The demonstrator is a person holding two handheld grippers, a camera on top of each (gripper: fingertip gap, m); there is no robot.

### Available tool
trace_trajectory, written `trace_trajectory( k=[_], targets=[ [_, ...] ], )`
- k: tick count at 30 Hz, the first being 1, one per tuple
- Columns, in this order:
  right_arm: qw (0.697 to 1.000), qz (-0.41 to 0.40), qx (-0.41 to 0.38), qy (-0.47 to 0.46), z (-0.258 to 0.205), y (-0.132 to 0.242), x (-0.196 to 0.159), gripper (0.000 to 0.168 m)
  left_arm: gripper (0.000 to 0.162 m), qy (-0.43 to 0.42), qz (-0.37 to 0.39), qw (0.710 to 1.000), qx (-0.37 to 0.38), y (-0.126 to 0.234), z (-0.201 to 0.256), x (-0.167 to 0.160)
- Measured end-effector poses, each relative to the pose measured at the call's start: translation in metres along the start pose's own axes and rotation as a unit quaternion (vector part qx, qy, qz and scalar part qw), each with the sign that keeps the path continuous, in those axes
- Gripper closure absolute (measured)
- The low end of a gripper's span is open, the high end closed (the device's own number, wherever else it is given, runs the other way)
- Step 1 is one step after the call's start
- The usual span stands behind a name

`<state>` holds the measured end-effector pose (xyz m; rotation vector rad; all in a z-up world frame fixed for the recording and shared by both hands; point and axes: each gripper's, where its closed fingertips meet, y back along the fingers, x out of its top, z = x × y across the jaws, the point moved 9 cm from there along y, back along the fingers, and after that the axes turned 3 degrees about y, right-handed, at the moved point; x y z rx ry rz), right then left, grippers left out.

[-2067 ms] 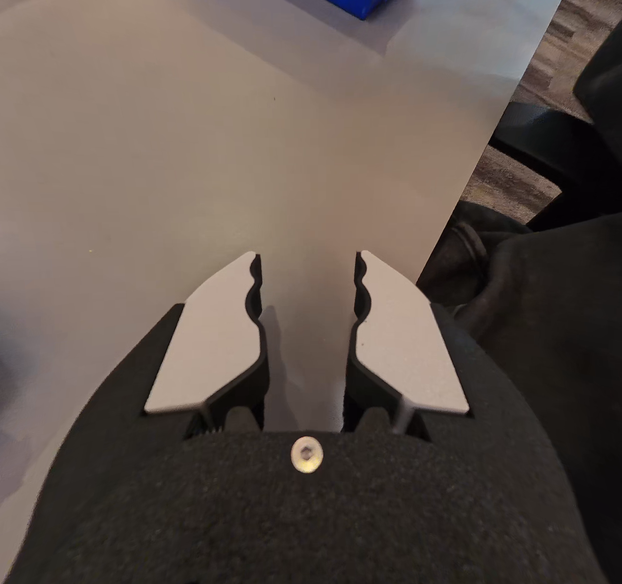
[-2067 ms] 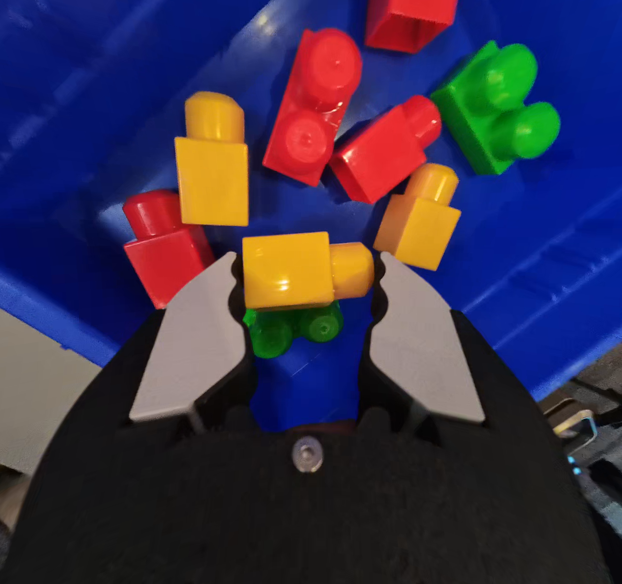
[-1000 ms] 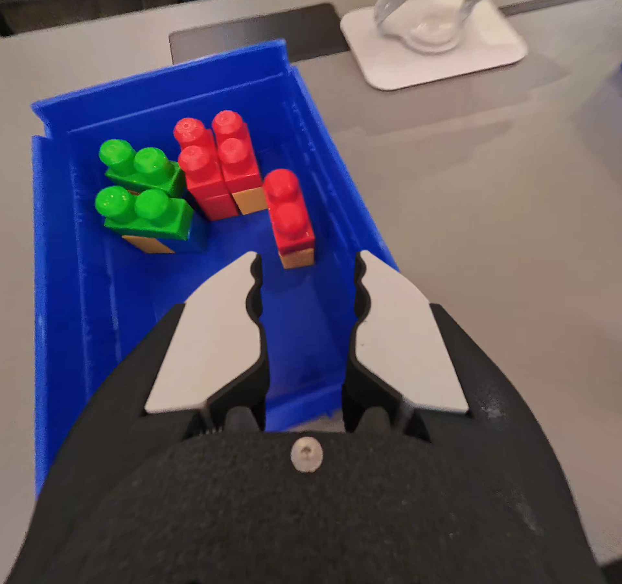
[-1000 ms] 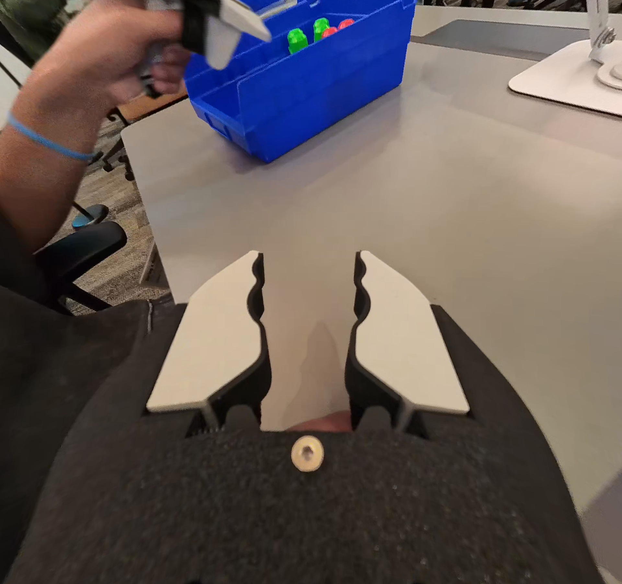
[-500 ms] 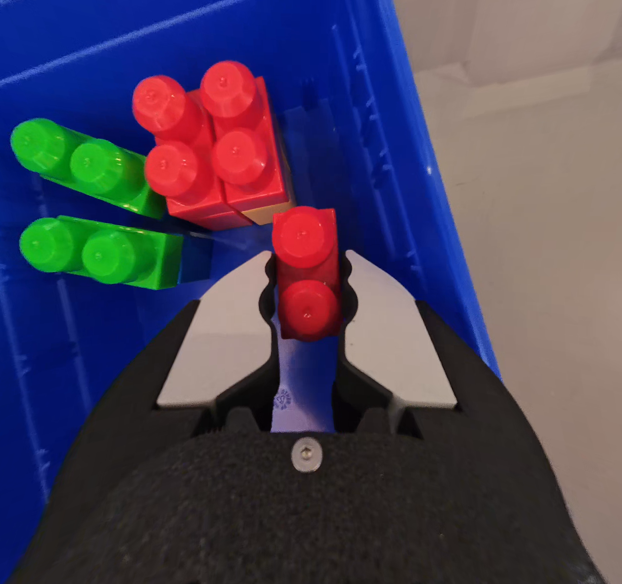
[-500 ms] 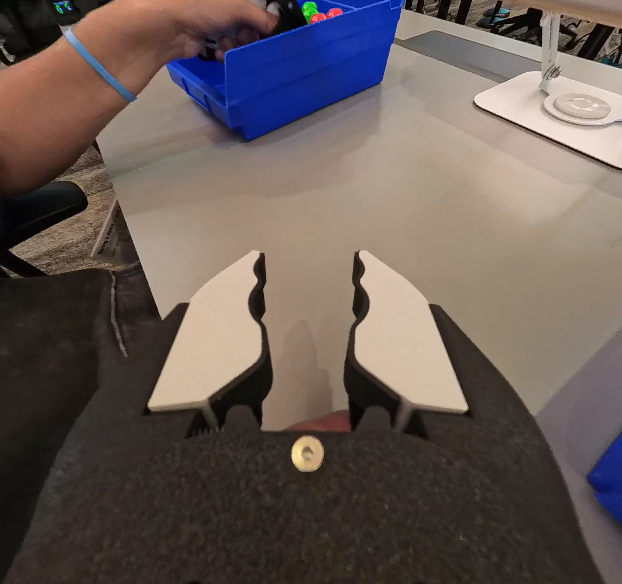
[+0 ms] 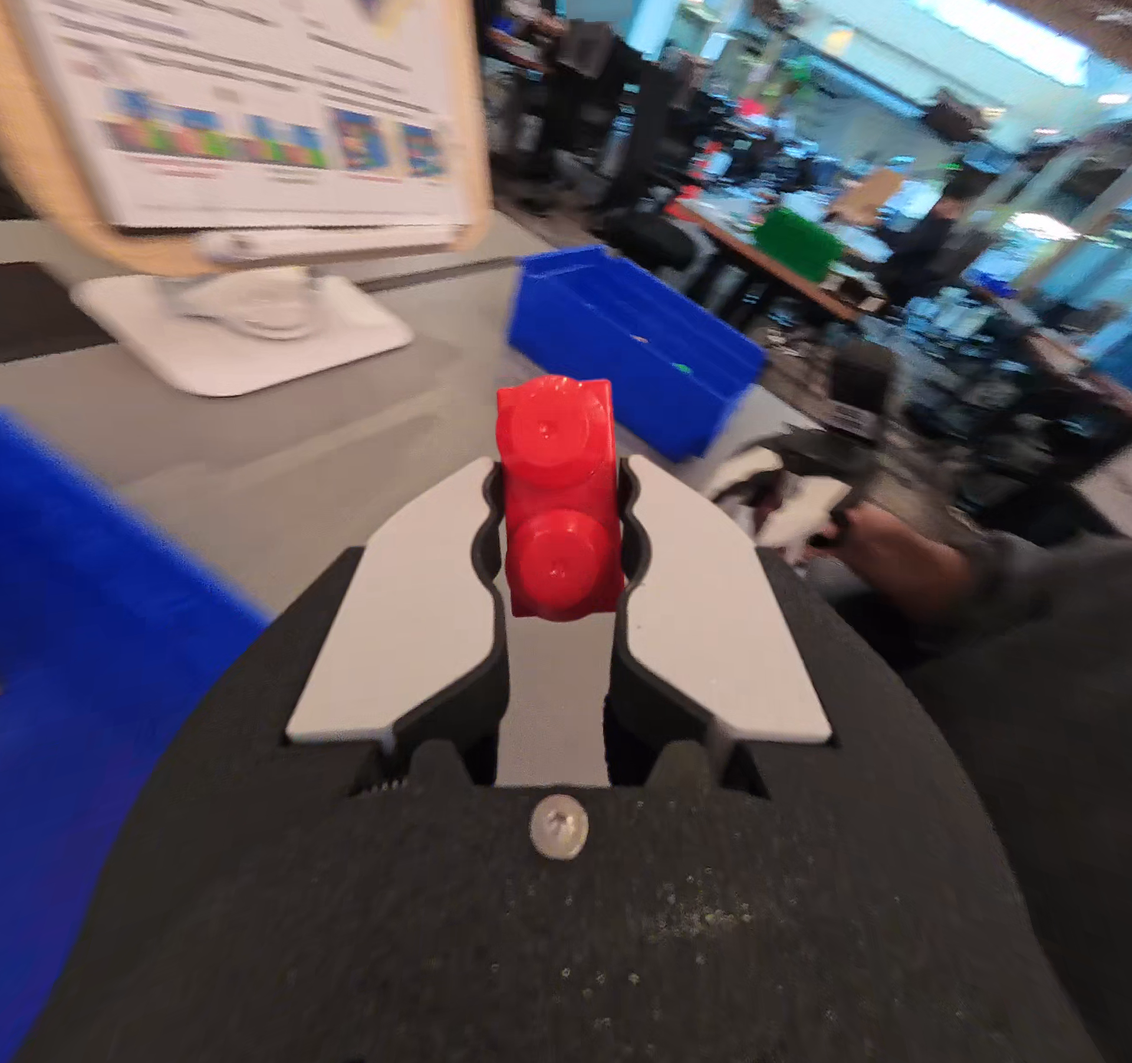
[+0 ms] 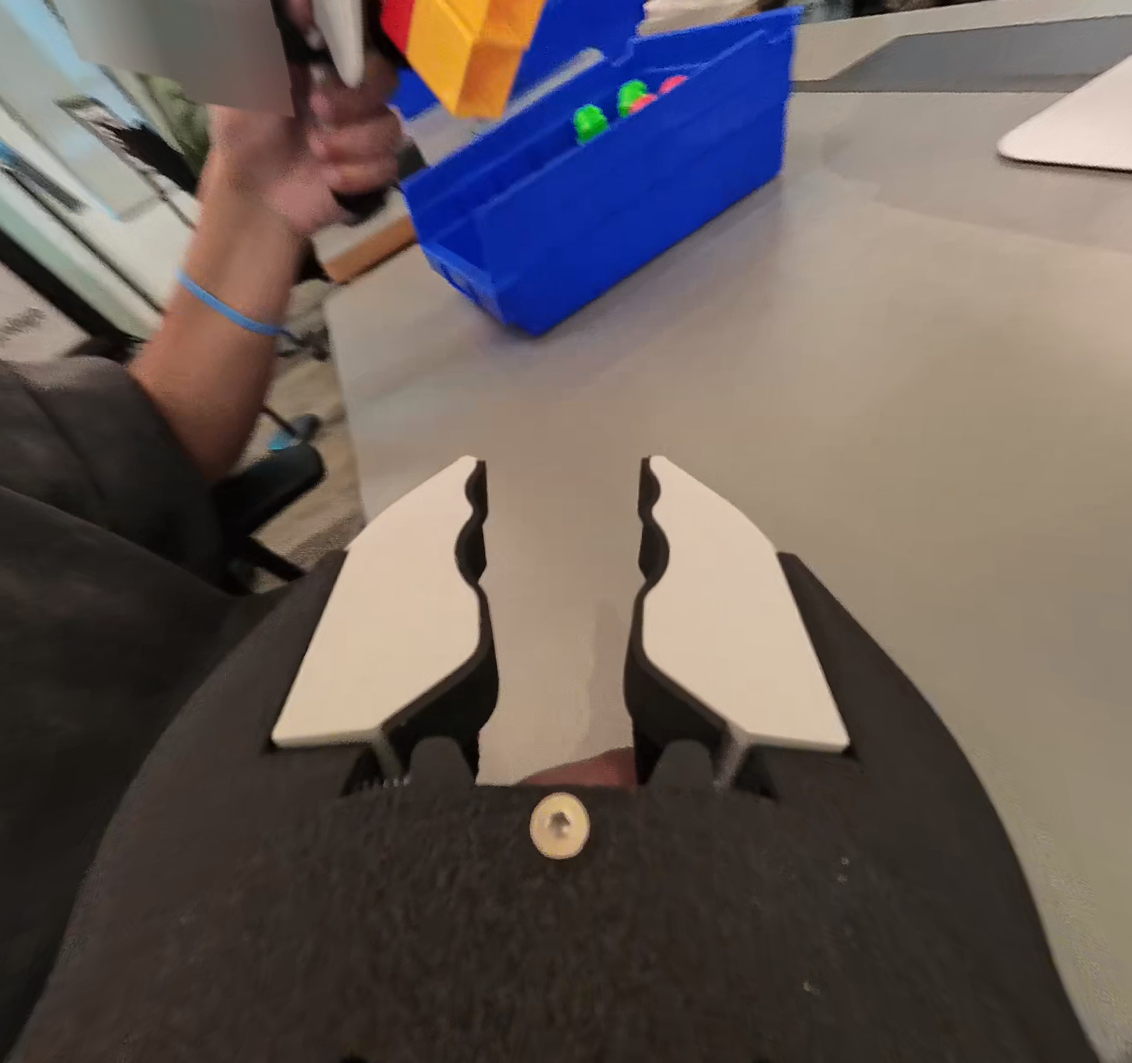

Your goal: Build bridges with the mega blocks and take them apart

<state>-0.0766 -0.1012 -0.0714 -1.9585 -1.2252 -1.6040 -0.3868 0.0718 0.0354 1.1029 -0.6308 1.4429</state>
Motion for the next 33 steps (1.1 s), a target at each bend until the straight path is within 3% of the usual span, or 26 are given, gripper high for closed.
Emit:
trace_trajectory(
  k=[5,11,13,15,26,33],
  targets=[
    [0.990,-0.028,0.131,-0.036,0.004,-0.033,0.030,0.112,0.127,0.003,-0.072,0.987,-0.147,-0.051,0.032,-0.020],
    [0.988,0.014,0.150,-0.020,0.003,-0.049,0.050,0.107,0.127,-0.021,-0.145,0.968,-0.206,-0.087,0.054,-0.042],
    [0.988,0.018,0.150,-0.025,0.004,-0.051,0.047,0.112,0.127,-0.015,-0.155,0.964,-0.214,-0.094,0.056,-0.050],
    [0.988,0.014,0.149,-0.025,0.006,-0.051,0.043,0.130,0.127,-0.013,-0.163,0.963,-0.213,-0.099,0.056,-0.056],
    [0.982,-0.049,0.175,-0.045,0.003,-0.061,0.020,0.132,0.128,0.015,-0.102,0.970,-0.218,-0.109,0.058,-0.057],
    [0.986,-0.069,0.148,-0.031,0.006,-0.051,0.014,0.132,0.128,0.065,-0.032,0.974,-0.217,-0.080,0.037,-0.039]
  ],
)
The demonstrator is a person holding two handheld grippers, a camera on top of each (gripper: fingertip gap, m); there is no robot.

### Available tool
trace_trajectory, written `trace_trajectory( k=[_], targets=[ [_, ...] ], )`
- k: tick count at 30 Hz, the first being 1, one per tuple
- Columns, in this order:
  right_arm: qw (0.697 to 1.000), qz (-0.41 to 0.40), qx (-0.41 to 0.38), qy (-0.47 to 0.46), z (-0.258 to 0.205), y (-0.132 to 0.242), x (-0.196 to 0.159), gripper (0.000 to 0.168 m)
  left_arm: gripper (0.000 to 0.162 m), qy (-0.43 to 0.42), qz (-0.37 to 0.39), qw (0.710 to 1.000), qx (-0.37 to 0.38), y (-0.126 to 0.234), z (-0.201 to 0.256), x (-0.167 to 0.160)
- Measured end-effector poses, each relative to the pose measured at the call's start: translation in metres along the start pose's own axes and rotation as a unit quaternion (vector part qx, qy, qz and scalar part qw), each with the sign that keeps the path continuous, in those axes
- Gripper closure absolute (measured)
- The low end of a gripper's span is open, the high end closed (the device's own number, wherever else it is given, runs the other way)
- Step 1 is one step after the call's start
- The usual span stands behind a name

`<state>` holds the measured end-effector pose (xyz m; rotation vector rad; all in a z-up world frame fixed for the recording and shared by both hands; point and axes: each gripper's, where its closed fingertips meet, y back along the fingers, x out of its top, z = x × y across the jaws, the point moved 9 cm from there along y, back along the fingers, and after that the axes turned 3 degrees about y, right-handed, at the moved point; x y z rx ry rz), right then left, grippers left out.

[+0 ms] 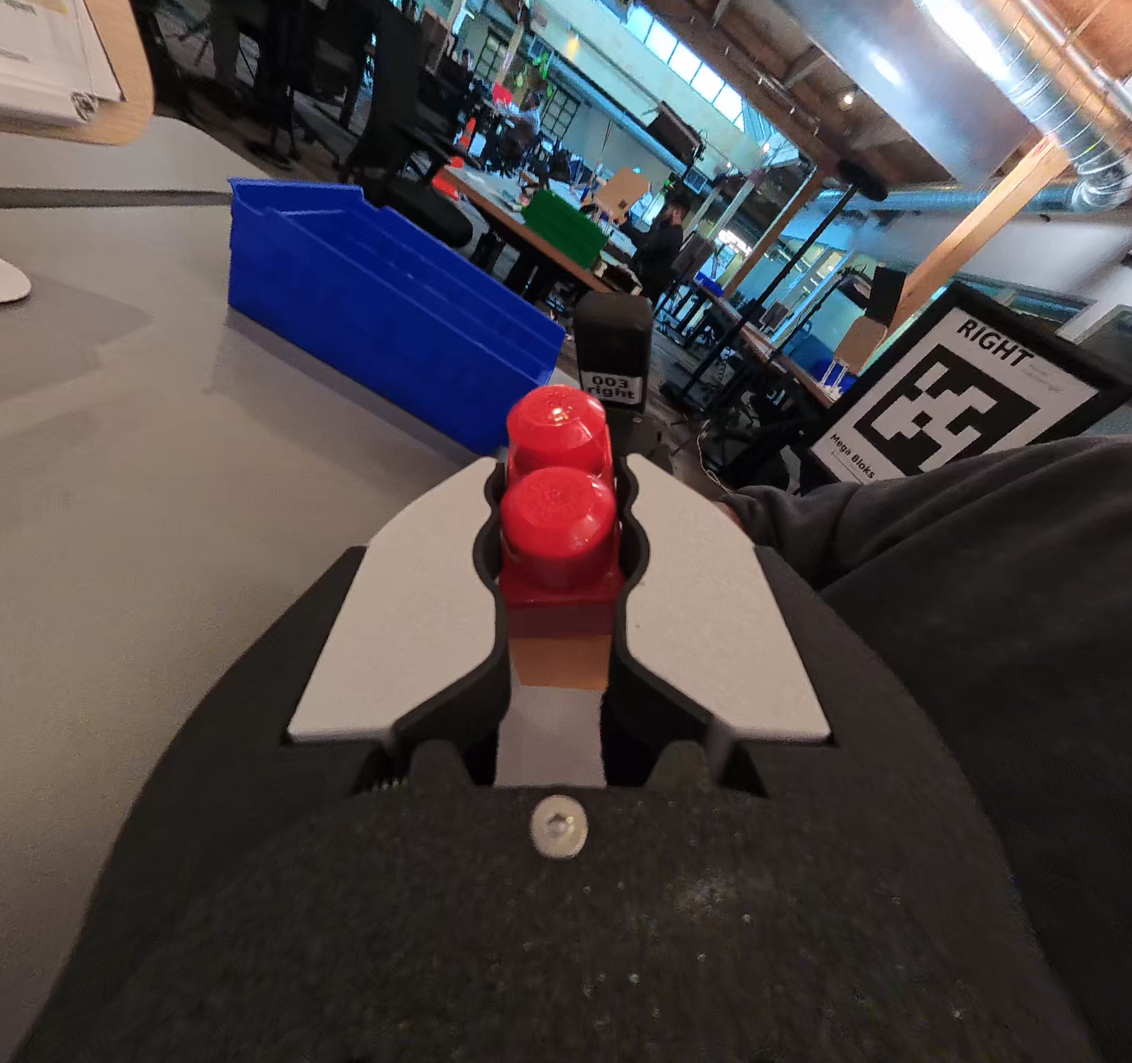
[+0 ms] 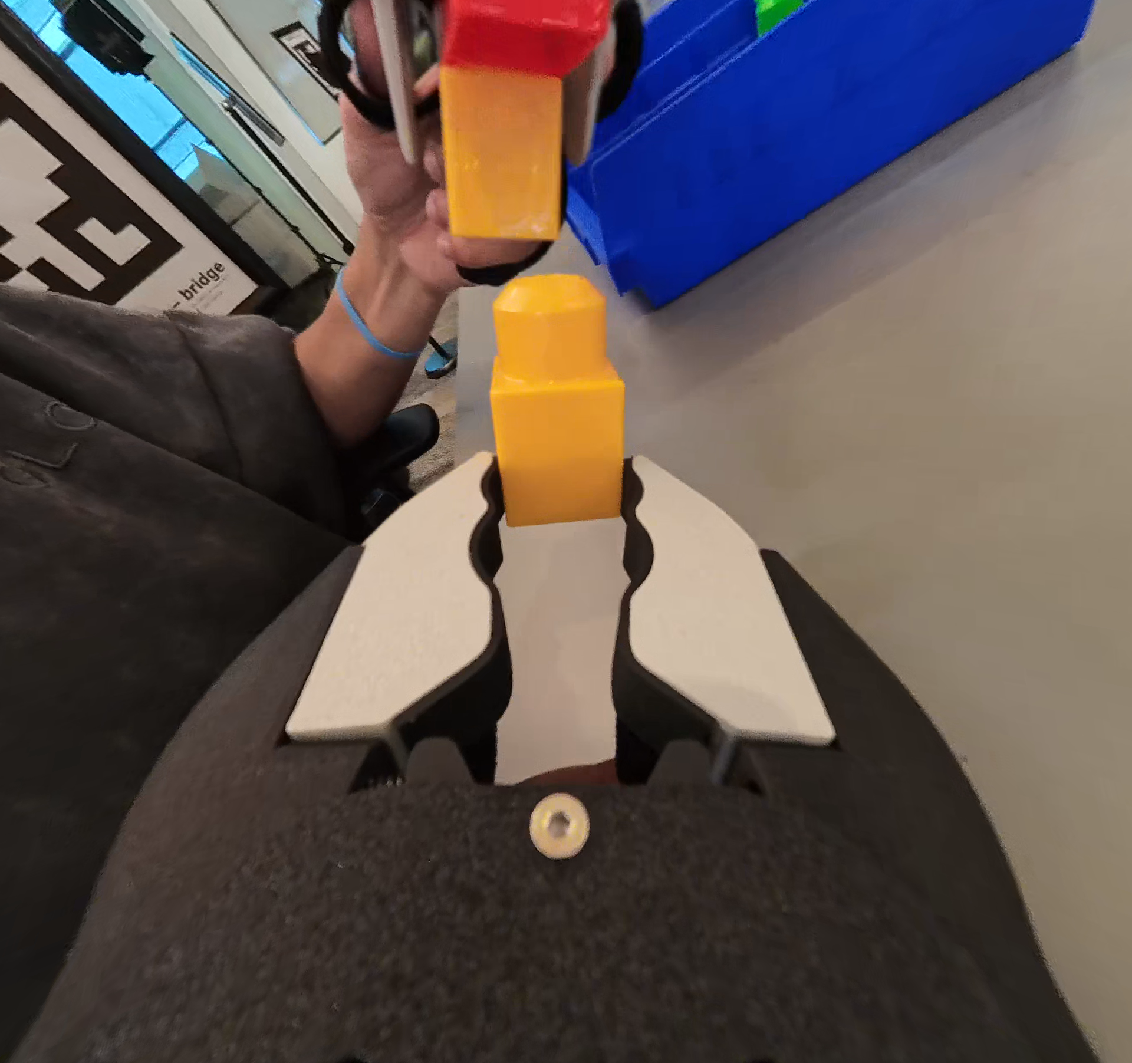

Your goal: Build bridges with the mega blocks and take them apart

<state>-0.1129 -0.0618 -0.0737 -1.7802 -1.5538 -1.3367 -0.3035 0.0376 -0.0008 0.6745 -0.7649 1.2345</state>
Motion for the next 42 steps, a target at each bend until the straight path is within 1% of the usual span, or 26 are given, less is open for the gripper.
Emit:
trace_trajectory(
  k=[2,3,5,7,9,10,12,13,14,15,16,17,19,21,23,24,27,29,30,33,35,37,38,39,40,42],
  targets=[
    [1.000,0.011,-0.022,0.006,0.002,0.012,0.004,0.132,0.128,-0.012,-0.004,1.000,0.009,0.006,0.005,0.000],
    [0.999,0.014,-0.044,0.015,0.002,0.021,0.007,0.132,0.128,-0.028,-0.015,0.999,0.030,0.008,0.008,-0.002],
    [0.992,0.016,-0.115,0.052,-0.001,0.047,0.017,0.131,0.128,-0.060,-0.035,0.995,0.072,0.009,0.015,-0.010],
    [0.974,0.022,-0.203,0.098,-0.008,0.091,0.036,0.131,0.128,-0.073,-0.049,0.992,0.093,0.008,0.022,-0.028],
    [0.944,0.027,-0.309,0.110,-0.012,0.147,0.054,0.131,0.128,-0.071,-0.071,0.991,0.091,0.002,0.026,-0.051],
    [0.925,0.013,-0.366,0.102,-0.011,0.175,0.059,0.131,0.128,-0.072,-0.082,0.990,0.089,-0.001,0.028,-0.061],
    [0.866,-0.016,-0.491,0.090,0.000,0.230,0.065,0.131,0.128,-0.076,-0.113,0.987,0.083,-0.010,0.031,-0.076],
    [0.842,-0.048,-0.532,0.073,0.009,0.251,0.065,0.131,0.128,-0.080,-0.127,0.985,0.085,-0.015,0.032,-0.080],
    [0.818,-0.100,-0.564,0.052,0.021,0.269,0.064,0.131,0.128,-0.086,-0.138,0.983,0.085,-0.020,0.032,-0.083],
    [0.793,-0.146,-0.590,0.046,0.034,0.282,0.064,0.131,0.128,-0.091,-0.148,0.981,0.080,-0.024,0.033,-0.084],
    [0.776,-0.178,-0.604,0.041,0.050,0.292,0.065,0.131,0.128,-0.094,-0.157,0.980,0.074,-0.028,0.035,-0.085],
    [0.771,-0.204,-0.604,0.020,0.068,0.298,0.065,0.131,0.128,-0.095,-0.161,0.980,0.068,-0.031,0.036,-0.086],
    [0.779,-0.250,-0.573,-0.049,0.108,0.300,0.062,0.131,0.128,-0.093,-0.166,0.980,0.059,-0.034,0.038,-0.087],
    [0.760,-0.285,-0.578,-0.081,0.147,0.296,0.062,0.131,0.128,-0.088,-0.165,0.981,0.056,-0.034,0.038,-0.087],
    [0.726,-0.346,-0.581,-0.123,0.181,0.289,0.058,0.131,0.128,-0.080,-0.161,0.983,0.049,-0.033,0.038,-0.085],
    [0.703,-0.386,-0.583,-0.132,0.196,0.285,0.055,0.131,0.128,-0.075,-0.159,0.983,0.046,-0.032,0.038,-0.084],
    [0.606,-0.503,-0.603,-0.129,0.229,0.274,0.052,0.131,0.128,-0.076,-0.159,0.983,0.049,-0.029,0.040,-0.083],
    [0.562,-0.546,-0.606,-0.138,0.245,0.266,0.052,0.131,0.128,-0.084,-0.161,0.982,0.054,-0.027,0.041,-0.083],
    [0.549,-0.557,-0.606,-0.145,0.252,0.263,0.051,0.131,0.128,-0.086,-0.162,0.982,0.053,-0.026,0.042,-0.083],
    [0.543,-0.567,-0.592,-0.181,0.269,0.255,0.047,0.132,0.128,-0.085,-0.162,0.982,0.047,-0.024,0.045,-0.084],
    [0.563,-0.561,-0.571,-0.205,0.276,0.251,0.042,0.131,0.128,-0.086,-0.162,0.982,0.045,-0.023,0.046,-0.084],
    [0.564,-0.561,-0.573,-0.200,0.277,0.253,0.040,0.131,0.128,-0.088,-0.163,0.982,0.044,-0.022,0.047,-0.084],
    [0.568,-0.559,-0.571,-0.197,0.276,0.254,0.039,0.129,0.128,-0.091,-0.162,0.982,0.043,-0.021,0.048,-0.083],
    [0.572,-0.556,-0.571,-0.194,0.273,0.255,0.039,0.121,0.128,-0.092,-0.161,0.982,0.042,-0.021,0.048,-0.083],
    [0.577,-0.550,-0.573,-0.187,0.269,0.256,0.040,0.117,0.128,-0.091,-0.160,0.982,0.041,-0.020,0.048,-0.083],
    [0.595,-0.524,-0.587,-0.166,0.257,0.257,0.046,0.117,0.128,-0.088,-0.159,0.983,0.041,-0.020,0.047,-0.082]
  ],
)
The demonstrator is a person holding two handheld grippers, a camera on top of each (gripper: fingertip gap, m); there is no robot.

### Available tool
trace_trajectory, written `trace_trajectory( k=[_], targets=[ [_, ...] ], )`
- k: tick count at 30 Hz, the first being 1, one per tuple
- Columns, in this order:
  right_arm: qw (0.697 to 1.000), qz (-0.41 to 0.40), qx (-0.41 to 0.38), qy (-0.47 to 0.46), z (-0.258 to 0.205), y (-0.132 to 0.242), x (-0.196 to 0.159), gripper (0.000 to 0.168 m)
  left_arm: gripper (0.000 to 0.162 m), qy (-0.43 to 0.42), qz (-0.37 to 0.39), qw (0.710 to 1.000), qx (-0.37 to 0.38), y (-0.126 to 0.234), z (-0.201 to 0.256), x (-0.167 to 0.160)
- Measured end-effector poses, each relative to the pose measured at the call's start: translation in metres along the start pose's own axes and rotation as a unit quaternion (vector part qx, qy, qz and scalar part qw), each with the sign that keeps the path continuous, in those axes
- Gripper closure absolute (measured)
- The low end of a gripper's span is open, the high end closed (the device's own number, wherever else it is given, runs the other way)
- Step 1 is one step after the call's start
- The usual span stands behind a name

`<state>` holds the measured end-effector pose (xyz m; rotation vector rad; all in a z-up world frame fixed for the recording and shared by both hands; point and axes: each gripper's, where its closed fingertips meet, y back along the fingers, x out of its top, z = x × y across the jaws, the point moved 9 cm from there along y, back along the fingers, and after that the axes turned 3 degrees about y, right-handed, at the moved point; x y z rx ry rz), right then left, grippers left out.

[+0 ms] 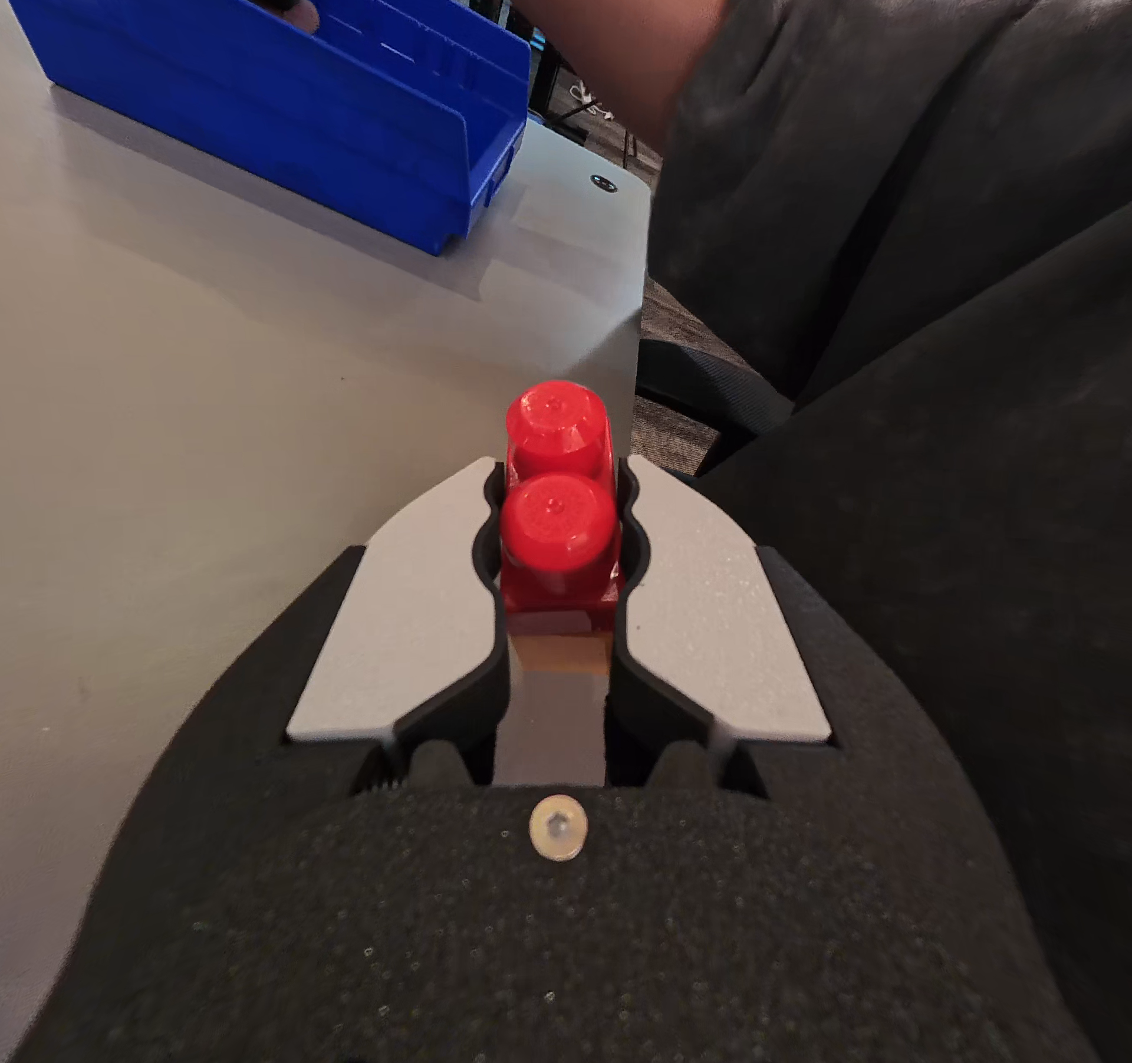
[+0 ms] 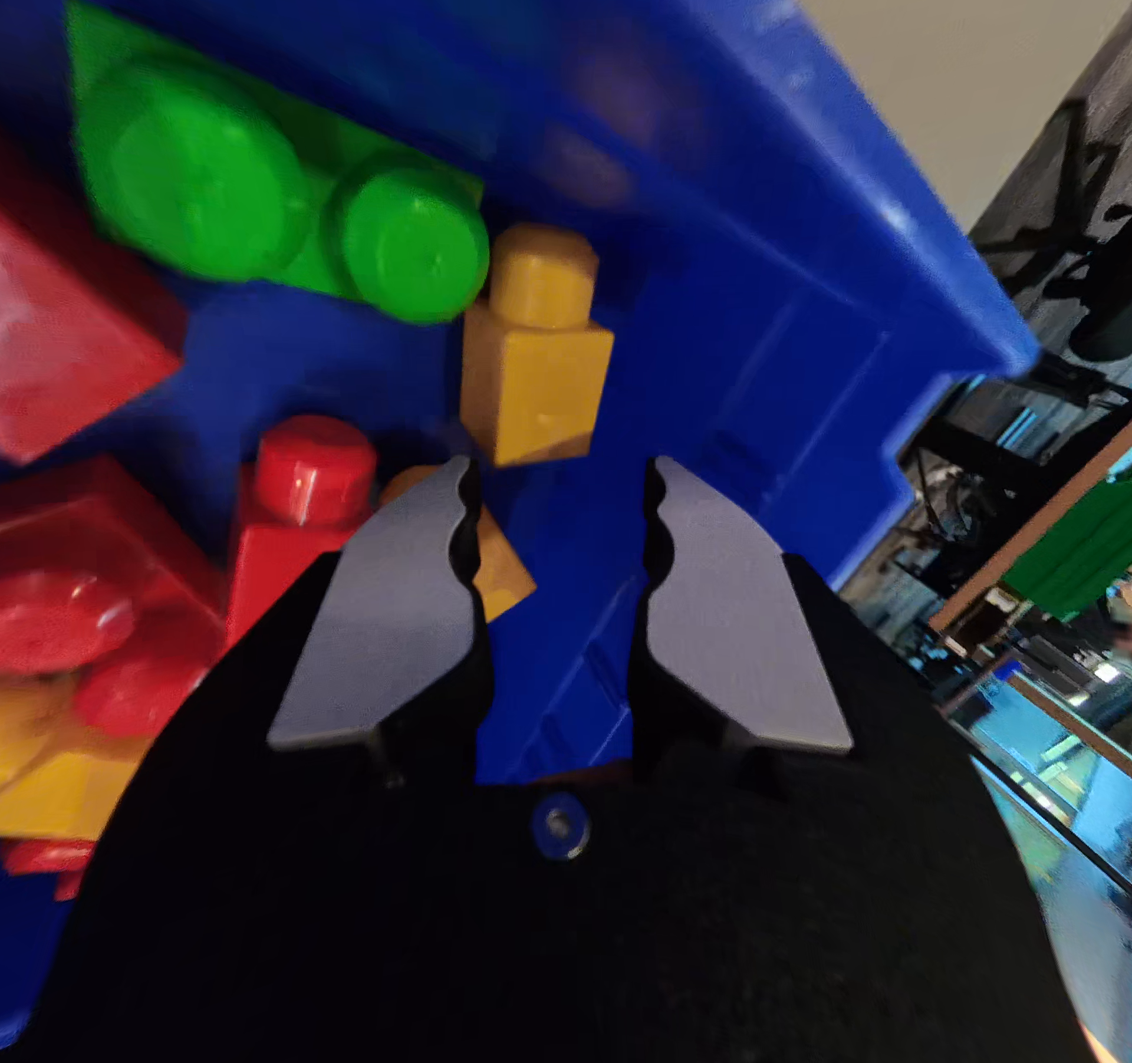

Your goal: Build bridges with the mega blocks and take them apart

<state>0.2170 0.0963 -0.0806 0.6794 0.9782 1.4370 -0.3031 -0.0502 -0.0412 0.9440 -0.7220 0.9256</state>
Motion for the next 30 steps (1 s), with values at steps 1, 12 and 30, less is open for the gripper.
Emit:
trace_trajectory(
  k=[1,12,30],
  targets=[
    [1.000,0.023,0.002,-0.007,-0.001,0.009,-0.007,0.117,0.128,0.002,0.000,1.000,0.002,0.000,-0.001,0.000],
    [0.715,0.584,0.384,0.035,-0.210,0.151,-0.136,0.132,0.127,-0.004,0.001,0.998,0.055,0.002,-0.014,0.002],
    [0.604,0.550,0.517,0.256,-0.370,0.175,-0.152,0.120,0.128,-0.006,0.035,0.998,-0.043,-0.016,-0.003,-0.001]
  ],
)
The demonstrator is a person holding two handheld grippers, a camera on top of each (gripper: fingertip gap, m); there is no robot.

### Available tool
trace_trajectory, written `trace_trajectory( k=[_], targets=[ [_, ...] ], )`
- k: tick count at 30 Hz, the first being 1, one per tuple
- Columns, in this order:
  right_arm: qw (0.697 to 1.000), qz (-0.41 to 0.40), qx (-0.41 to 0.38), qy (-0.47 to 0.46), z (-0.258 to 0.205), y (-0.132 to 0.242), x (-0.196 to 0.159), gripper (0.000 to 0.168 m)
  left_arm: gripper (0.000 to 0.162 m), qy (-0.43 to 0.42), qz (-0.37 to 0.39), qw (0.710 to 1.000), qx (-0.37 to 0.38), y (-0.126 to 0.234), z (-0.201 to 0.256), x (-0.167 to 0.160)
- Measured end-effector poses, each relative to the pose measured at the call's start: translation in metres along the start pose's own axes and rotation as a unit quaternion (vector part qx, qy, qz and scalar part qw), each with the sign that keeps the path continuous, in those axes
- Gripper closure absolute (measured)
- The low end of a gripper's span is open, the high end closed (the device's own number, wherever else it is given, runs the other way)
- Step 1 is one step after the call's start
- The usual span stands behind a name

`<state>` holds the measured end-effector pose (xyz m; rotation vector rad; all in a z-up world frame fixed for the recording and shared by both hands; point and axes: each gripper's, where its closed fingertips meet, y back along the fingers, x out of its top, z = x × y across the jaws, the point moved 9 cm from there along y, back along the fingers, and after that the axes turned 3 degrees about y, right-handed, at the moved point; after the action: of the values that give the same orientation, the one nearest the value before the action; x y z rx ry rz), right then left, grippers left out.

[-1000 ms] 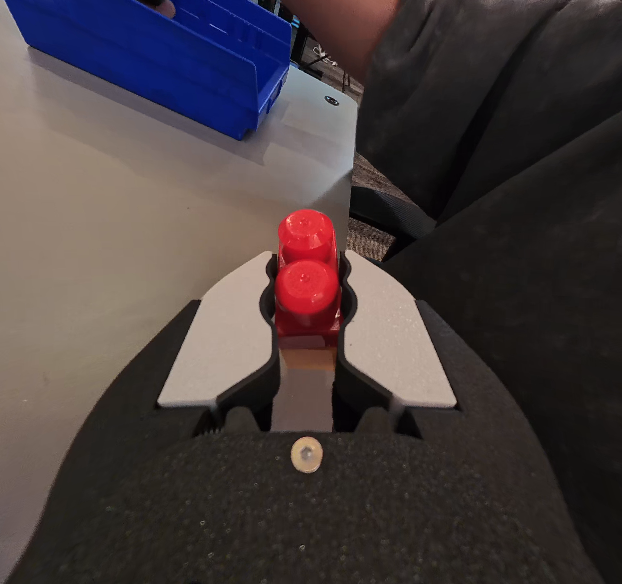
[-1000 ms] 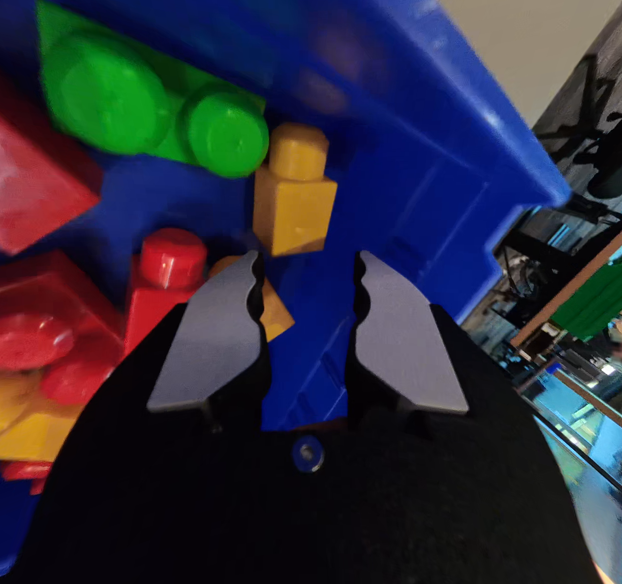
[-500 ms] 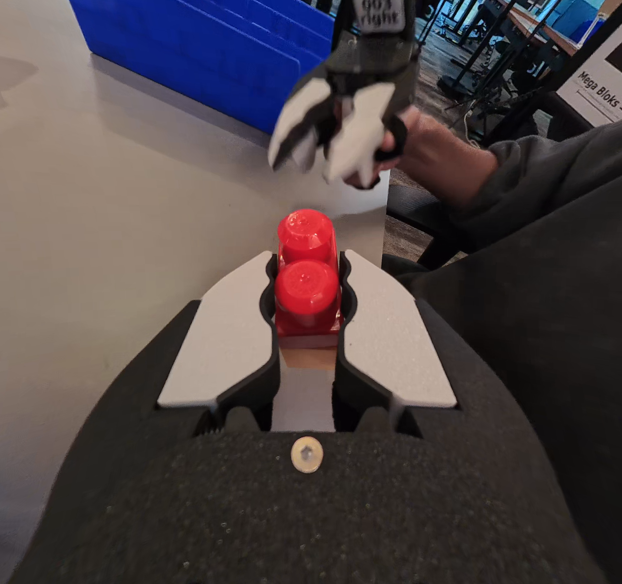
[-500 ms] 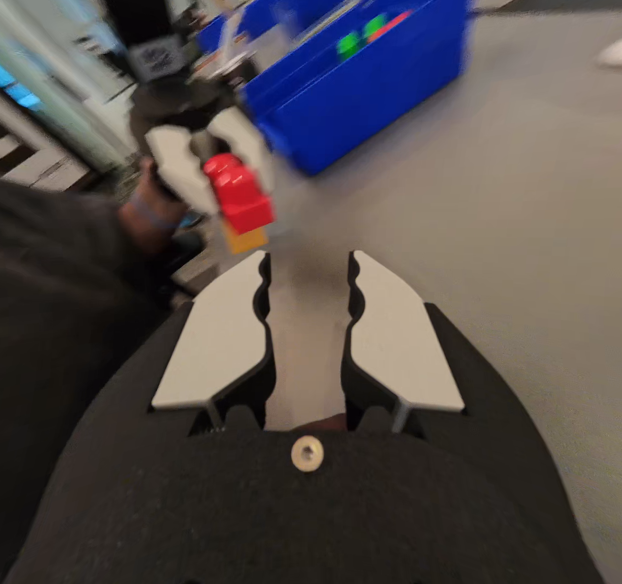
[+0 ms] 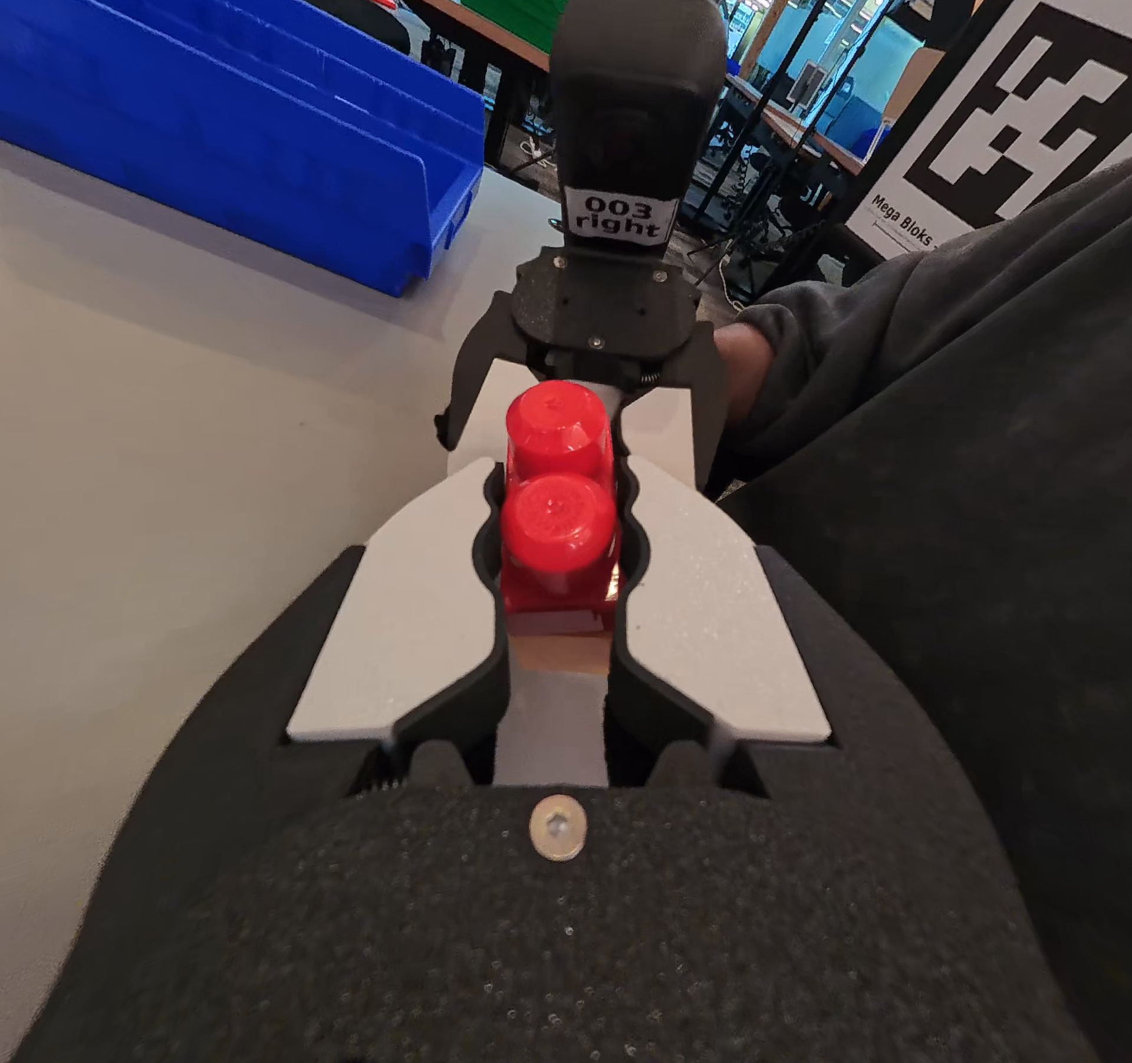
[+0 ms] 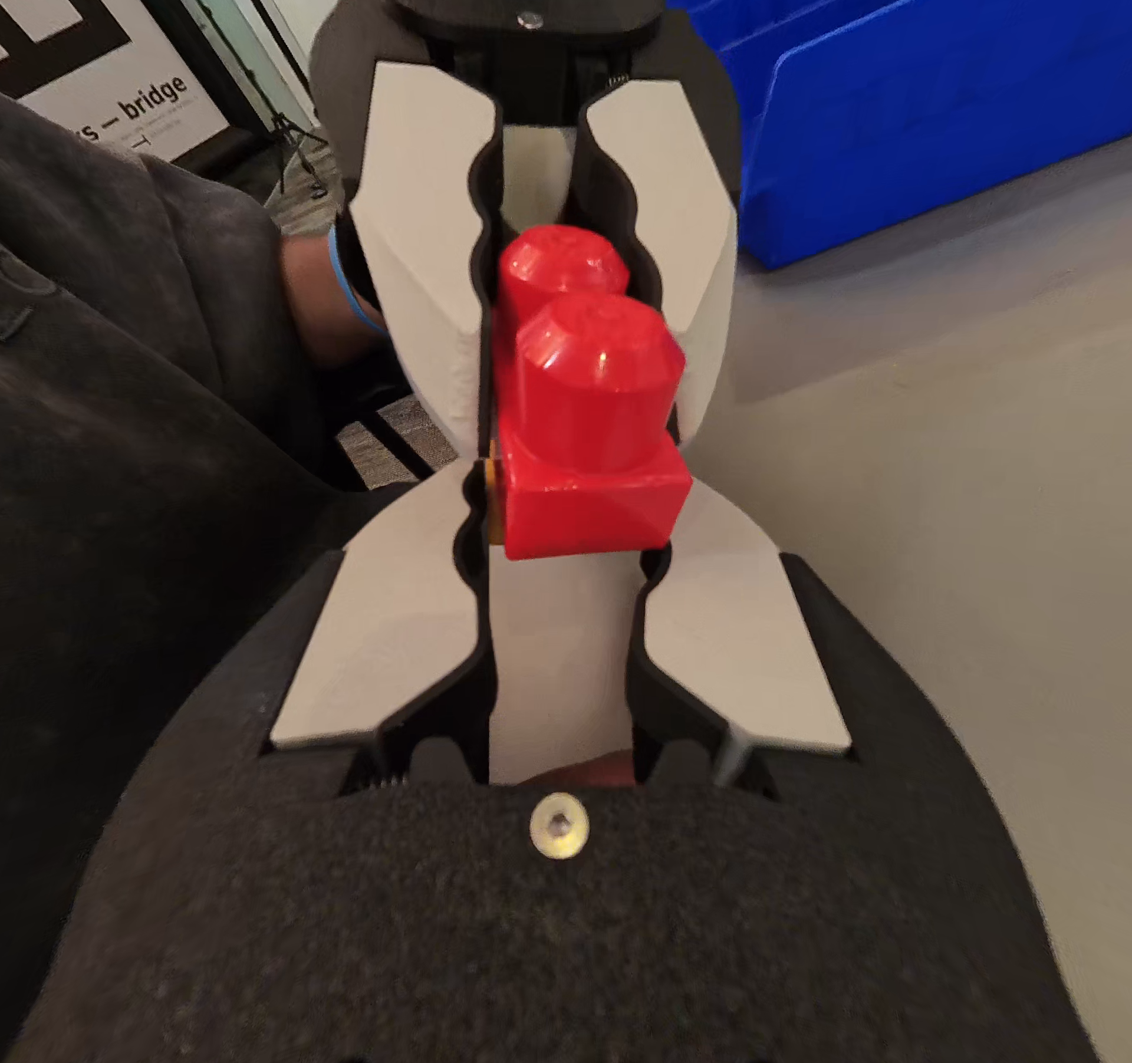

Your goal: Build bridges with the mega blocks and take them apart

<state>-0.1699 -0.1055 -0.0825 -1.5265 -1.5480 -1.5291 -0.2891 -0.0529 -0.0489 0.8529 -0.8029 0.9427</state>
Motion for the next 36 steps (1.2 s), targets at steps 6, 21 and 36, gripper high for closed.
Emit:
trace_trajectory(
  k=[6,21,36],
  targets=[
    [1.000,-0.016,0.011,0.007,0.001,-0.001,-0.002,0.131,0.128,-0.012,-0.012,1.000,0.018,0.000,0.000,-0.002],
    [0.985,-0.134,-0.036,0.105,0.008,0.030,-0.016,0.132,0.129,-0.069,-0.054,0.995,0.044,0.013,0.010,0.004],
    [0.974,-0.084,-0.193,0.081,0.039,0.134,0.000,0.132,0.129,-0.019,0.012,0.997,0.080,0.030,-0.007,0.007]
  ],
)
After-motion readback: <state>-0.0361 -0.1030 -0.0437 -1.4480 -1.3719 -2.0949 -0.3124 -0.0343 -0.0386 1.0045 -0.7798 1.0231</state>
